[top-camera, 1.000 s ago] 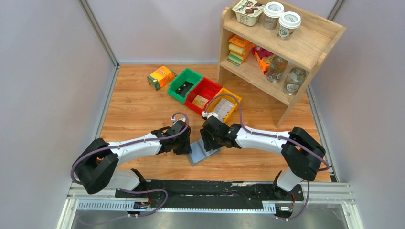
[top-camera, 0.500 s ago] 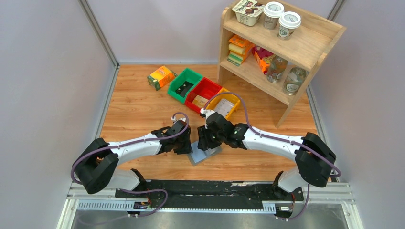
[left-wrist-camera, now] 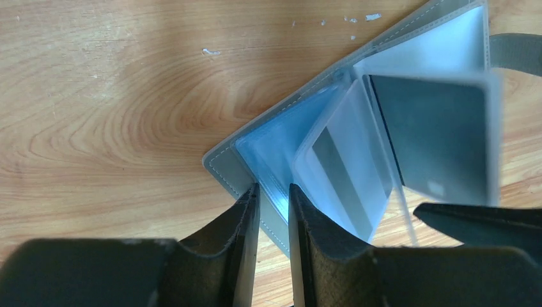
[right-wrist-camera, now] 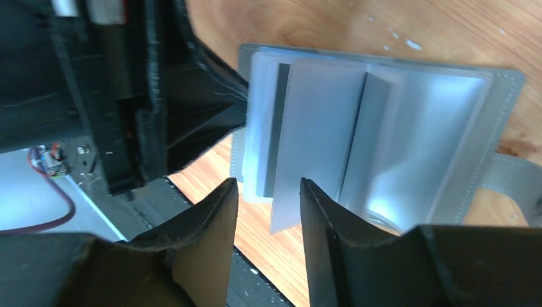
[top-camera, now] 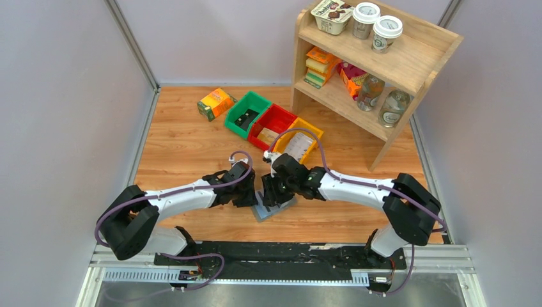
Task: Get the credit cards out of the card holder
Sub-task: Remove the credit card from the card holder.
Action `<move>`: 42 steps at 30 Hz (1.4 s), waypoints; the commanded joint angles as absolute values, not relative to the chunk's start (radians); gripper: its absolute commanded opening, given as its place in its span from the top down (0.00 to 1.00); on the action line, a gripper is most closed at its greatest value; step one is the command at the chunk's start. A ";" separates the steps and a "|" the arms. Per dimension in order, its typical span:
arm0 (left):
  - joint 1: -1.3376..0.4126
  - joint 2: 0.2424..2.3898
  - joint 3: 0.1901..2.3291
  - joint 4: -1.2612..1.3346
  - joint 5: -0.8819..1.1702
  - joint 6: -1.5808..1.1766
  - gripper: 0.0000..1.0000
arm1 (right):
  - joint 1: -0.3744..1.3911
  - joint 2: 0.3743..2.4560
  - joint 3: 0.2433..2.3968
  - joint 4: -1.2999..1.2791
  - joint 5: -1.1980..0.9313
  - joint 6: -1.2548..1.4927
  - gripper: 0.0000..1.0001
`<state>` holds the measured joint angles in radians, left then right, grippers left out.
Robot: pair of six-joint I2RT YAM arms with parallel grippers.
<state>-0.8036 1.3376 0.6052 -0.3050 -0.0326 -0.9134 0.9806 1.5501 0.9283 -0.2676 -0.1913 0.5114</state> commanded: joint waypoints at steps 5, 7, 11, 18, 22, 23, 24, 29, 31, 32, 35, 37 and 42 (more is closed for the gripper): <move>-0.808 1.313 0.589 -0.291 -0.037 -0.925 0.69 | 0.976 1.522 0.942 -0.321 -0.023 0.531 0.51; -0.808 1.313 0.588 -0.291 -0.037 -0.927 0.69 | 0.976 1.505 0.939 -0.331 0.039 0.531 0.47; -0.808 1.307 0.588 -0.296 -0.043 -0.927 0.69 | 0.974 1.500 0.942 -0.373 0.124 0.526 0.45; -0.808 1.289 0.586 -0.307 -0.057 -0.931 0.69 | 0.974 1.457 0.928 -0.388 0.241 0.554 0.41; -0.808 1.264 0.594 -0.328 -0.072 -0.930 0.69 | 0.973 1.411 0.899 -0.335 0.197 0.537 0.39; -0.808 1.259 0.592 -0.336 -0.080 -0.931 0.69 | 0.974 1.404 0.893 -0.313 0.169 0.532 0.39; -0.808 1.246 0.594 -0.344 -0.083 -0.931 0.69 | 0.971 1.398 0.881 -0.284 0.131 0.531 0.39; -0.808 1.161 0.630 -0.455 -0.153 -0.919 0.69 | 0.920 1.414 0.835 -0.167 -0.090 0.555 0.44; -0.808 1.108 0.629 -0.460 -0.160 -0.920 0.69 | 0.898 1.430 0.815 -0.121 -0.149 0.564 0.46; -0.808 1.082 0.629 -0.456 -0.158 -0.923 0.69 | 0.885 1.439 0.805 -0.101 -0.175 0.569 0.46; -0.808 1.072 0.626 -0.381 -0.103 -0.922 0.69 | 0.853 1.468 0.782 -0.032 -0.267 0.589 0.48; -0.808 1.103 0.623 -0.325 -0.058 -0.923 0.69 | 0.836 1.486 0.762 0.026 -0.302 0.604 0.48; -0.808 1.224 0.601 -0.224 -0.006 -0.963 0.75 | 0.793 1.537 0.727 0.089 -0.356 0.632 0.50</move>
